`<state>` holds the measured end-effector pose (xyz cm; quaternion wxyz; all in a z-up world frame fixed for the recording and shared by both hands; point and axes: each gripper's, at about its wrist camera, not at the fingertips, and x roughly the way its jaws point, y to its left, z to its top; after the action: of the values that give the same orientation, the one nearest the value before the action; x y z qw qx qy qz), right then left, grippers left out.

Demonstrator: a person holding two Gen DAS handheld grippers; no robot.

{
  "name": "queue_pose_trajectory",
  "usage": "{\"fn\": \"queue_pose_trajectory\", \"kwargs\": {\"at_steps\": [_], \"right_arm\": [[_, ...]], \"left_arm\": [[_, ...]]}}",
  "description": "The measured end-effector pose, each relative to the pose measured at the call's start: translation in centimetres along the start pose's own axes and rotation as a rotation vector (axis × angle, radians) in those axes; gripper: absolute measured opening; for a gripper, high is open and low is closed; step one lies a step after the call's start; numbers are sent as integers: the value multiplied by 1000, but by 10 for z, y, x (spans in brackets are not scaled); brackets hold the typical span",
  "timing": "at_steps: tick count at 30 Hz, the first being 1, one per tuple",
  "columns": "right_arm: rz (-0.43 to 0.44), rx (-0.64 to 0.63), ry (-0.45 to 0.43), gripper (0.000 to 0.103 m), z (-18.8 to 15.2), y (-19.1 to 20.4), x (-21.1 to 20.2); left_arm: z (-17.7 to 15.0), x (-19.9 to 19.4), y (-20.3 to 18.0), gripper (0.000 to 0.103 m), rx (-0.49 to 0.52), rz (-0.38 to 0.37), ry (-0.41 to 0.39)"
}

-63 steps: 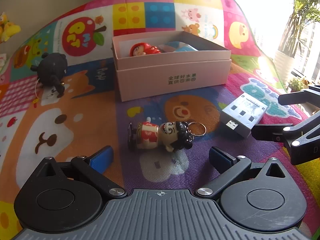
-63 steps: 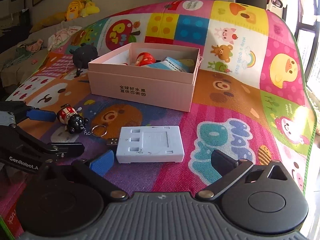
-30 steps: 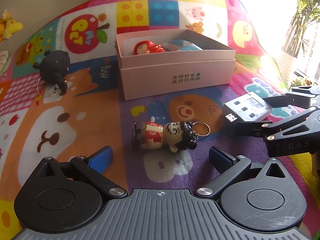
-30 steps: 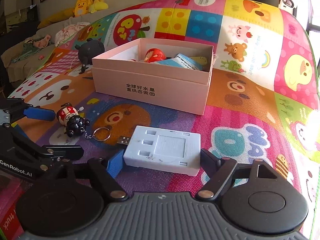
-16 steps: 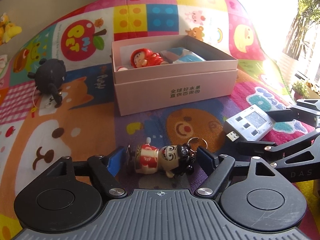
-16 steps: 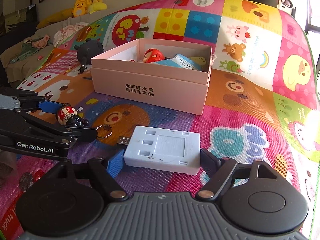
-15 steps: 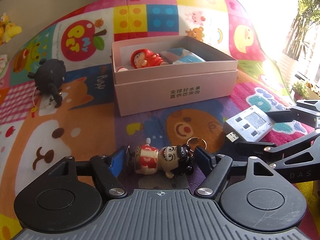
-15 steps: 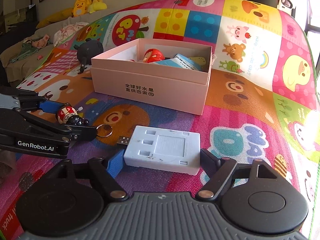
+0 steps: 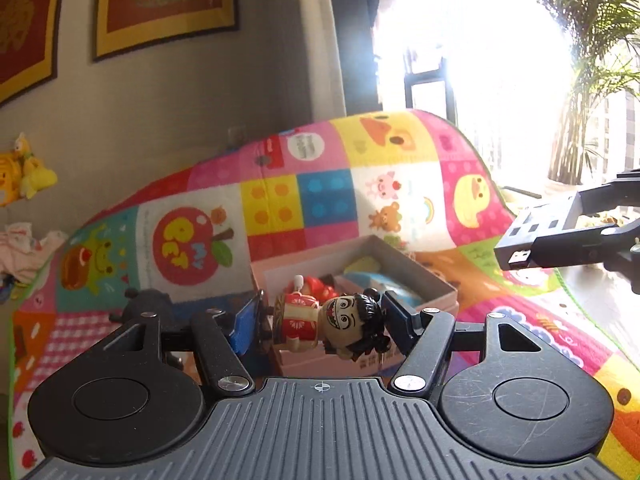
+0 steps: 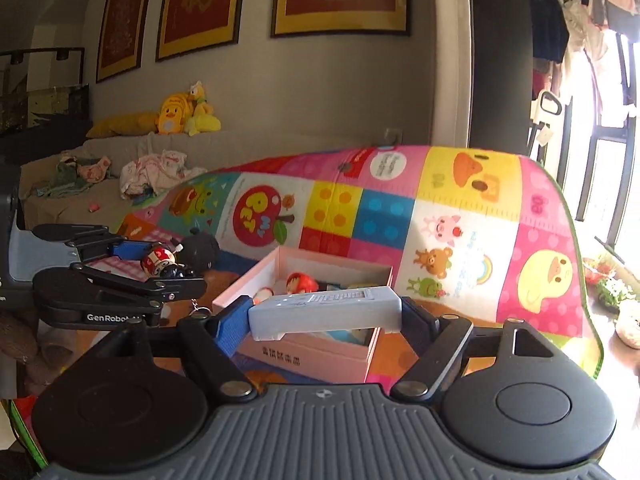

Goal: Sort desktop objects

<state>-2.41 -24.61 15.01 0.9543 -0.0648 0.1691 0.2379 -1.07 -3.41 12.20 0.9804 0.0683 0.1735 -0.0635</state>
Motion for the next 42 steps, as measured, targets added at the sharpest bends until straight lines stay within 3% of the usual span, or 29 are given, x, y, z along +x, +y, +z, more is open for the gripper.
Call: {"fn": "queue_pose_trajectory", "kwargs": {"at_steps": [2,5,11,13,17,22,26,33,37,42], "right_arm": [[-14,-11,-55,79,18,-3,-6],[-54,-27,-82,79,32,-5,-2],[-70,-19,-15,79,26,-11,22],[-78,-15,22,79,19,-13,32],[-88,3,90,79,9,-18,52],[-69,51,161,79,13,-22,92],[-76,73,203,79,29,-19,138],[-106,135,301,79,53,-21,229],[-117,195,345,79,57,-25,275],[-101,242,443,81,49,-25,310]], "left_arm": [[13,12,2,70,1,10,-28],[24,46,6,70,-30,6,-10],[2,110,3,71,-57,-33,74],[-12,119,3,80,-66,-57,114],[-36,99,11,96,-99,-53,115],[-66,63,32,100,-148,-15,139],[-85,58,52,101,-215,5,187],[-104,58,73,102,-302,-7,203],[-107,57,79,102,-337,-20,194],[-108,54,86,103,-358,36,189]]}}
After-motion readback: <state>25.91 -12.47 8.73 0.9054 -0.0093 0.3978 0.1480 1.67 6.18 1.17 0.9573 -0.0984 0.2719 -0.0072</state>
